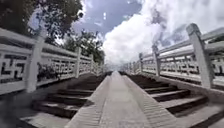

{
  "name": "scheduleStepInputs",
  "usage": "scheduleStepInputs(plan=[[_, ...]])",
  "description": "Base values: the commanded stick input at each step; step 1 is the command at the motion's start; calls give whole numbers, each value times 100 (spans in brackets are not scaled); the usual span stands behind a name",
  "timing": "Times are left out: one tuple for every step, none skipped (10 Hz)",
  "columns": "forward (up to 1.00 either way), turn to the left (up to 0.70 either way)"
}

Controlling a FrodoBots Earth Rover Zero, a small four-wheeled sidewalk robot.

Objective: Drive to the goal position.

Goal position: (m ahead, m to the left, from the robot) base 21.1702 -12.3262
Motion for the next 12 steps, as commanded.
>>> scheduleStepInputs(plan=[[70, 0], [70, 0], [70, 0], [70, 0], [70, 0], [70, 0], [70, 0], [70, 14], [70, 6], [70, 0], [70, 0], [70, 0]])
